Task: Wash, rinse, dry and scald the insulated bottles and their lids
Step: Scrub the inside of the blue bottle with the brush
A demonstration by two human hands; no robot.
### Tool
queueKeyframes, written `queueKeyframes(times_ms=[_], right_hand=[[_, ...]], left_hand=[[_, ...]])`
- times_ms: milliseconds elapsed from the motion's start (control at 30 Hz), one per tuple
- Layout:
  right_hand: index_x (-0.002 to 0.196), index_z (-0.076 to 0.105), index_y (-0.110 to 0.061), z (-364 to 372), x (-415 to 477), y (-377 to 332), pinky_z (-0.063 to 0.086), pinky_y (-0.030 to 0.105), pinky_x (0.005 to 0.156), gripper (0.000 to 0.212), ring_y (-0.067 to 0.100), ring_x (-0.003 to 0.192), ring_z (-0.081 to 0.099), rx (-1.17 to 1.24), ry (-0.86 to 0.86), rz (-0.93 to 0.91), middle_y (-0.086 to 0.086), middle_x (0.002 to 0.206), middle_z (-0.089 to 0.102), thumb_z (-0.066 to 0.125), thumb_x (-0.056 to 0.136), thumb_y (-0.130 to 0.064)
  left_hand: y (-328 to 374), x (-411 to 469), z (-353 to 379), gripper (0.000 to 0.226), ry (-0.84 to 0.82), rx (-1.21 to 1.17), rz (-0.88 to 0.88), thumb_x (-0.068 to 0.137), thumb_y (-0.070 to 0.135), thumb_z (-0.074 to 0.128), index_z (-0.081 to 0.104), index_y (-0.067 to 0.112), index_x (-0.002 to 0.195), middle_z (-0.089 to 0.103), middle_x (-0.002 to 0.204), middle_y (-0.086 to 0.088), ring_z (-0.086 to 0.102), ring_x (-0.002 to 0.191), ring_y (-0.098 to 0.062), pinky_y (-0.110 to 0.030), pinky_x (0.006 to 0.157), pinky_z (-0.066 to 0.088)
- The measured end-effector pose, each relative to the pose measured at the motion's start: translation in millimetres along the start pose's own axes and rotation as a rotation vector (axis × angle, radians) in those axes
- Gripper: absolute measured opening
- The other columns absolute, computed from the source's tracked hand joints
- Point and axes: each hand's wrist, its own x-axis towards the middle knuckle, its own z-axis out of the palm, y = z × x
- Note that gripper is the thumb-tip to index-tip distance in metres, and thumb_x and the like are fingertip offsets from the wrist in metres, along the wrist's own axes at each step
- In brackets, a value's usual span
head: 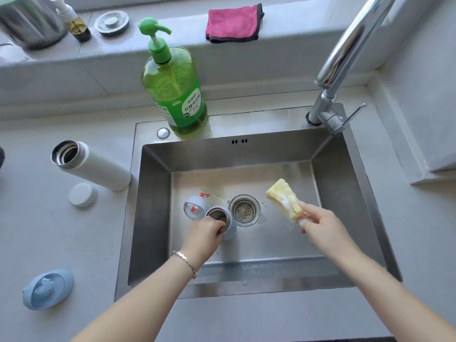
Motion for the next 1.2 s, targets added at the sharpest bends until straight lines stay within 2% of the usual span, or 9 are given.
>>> queueKeyframes(times_ms=[233,400,500,600,733,867,1000,1133,1200], right_hand=[[0.129,0.055,-0.019,22.3,18.7,8.8,0.031,0.011,0.048,0.042,-0.005,0.037,0.046,0.039,-0.031,0.066,-0.017,0.064,0.050,0.050,0.090,-0.004],[0.129,0.056,-0.018,32.2,22.9,6.5,0.032,0.012,0.051,0.043,-0.003,0.046,0.049,0.055,-0.049,0.064,-0.015,0.064,0.053,0.049,0.089,-0.003],[0.123,0.059,-0.017,34.3,19.5,-3.8,0.033,0.008,0.047,0.040,-0.001,0.046,0.048,0.092,-0.076,0.064,-0.012,0.066,0.054,0.047,0.089,0.002],[0.113,0.058,-0.023,30.8,19.1,-23.2,0.025,0.010,0.032,0.040,0.000,0.027,0.034,0.195,-0.134,0.086,-0.002,0.063,0.049,0.044,0.089,0.006],[0.094,0.060,-0.028,21.0,34.9,-80.3,0.019,0.011,0.038,0.037,0.005,0.030,0.026,0.261,-0.205,0.014,0.003,0.062,0.050,0.044,0.088,0.005],[0.091,0.057,-0.015,11.3,57.4,-155.5,0.022,0.014,0.037,0.019,0.007,0.031,0.031,0.264,-0.210,-0.111,0.003,0.064,0.056,0.046,0.087,0.001],[0.081,0.057,-0.010,15.3,76.6,-209.5,0.020,0.012,0.034,0.016,0.007,0.030,0.032,0.273,-0.250,-0.104,0.003,0.062,0.056,0.045,0.090,-0.004],[0.076,0.056,-0.009,17.3,97.5,-238.5,0.021,0.013,0.037,0.020,0.013,0.037,0.032,0.261,-0.104,-0.163,0.004,0.064,0.056,0.042,0.089,-0.002],[0.075,0.056,-0.009,20.2,107.1,-248.7,0.020,0.015,0.039,0.022,0.014,0.039,0.031,0.267,-0.078,-0.184,0.004,0.065,0.057,0.041,0.088,-0.001]], left_hand=[[-34.6,23.6,39.7,0.033,-0.177,0.104,0.052,0.032,0.013,0.091,0.064,0.023,0.047,0.054,0.047,0.004,0.050,0.038,-0.016,-0.014,0.036,0.032],[-43.3,12.8,56.9,0.037,-0.175,0.119,0.115,0.025,0.008,0.089,0.060,0.021,0.045,0.053,0.046,0.004,0.051,0.041,-0.018,-0.013,0.041,0.029],[-39.0,3.3,42.8,0.022,-0.121,0.099,0.165,0.048,0.024,0.085,0.065,0.022,0.056,0.059,0.050,0.006,0.058,0.046,-0.017,-0.016,0.046,0.037],[-29.0,0.2,0.6,0.027,0.143,-0.049,0.178,0.076,0.036,0.054,0.072,0.016,0.072,0.067,0.061,0.005,0.061,0.055,-0.015,-0.022,0.058,0.040],[-13.1,25.6,-118.9,0.035,0.621,-0.271,0.154,0.087,0.028,0.049,0.069,0.005,0.105,0.068,0.098,0.001,0.060,0.093,-0.011,-0.018,0.087,0.043],[-12.1,71.8,-248.2,0.030,0.903,-0.274,0.182,0.091,0.015,0.047,0.063,0.001,0.113,0.055,0.113,0.002,0.051,0.111,-0.013,-0.015,0.101,0.033],[-15.6,127.3,-310.6,0.033,0.638,-0.421,-0.117,0.100,0.021,0.038,0.056,0.013,0.126,0.053,0.130,-0.001,0.045,0.123,-0.016,-0.029,0.106,0.033],[-12.6,169.5,-314.5,0.032,0.344,-0.383,-0.248,0.102,0.025,0.026,0.053,0.026,0.084,0.057,0.116,-0.015,0.050,0.111,-0.025,-0.032,0.095,0.036],[-15.2,182.6,-310.8,0.032,0.311,-0.365,-0.272,0.102,0.026,0.023,0.054,0.019,0.094,0.057,0.116,-0.015,0.050,0.107,-0.026,-0.032,0.089,0.037]])
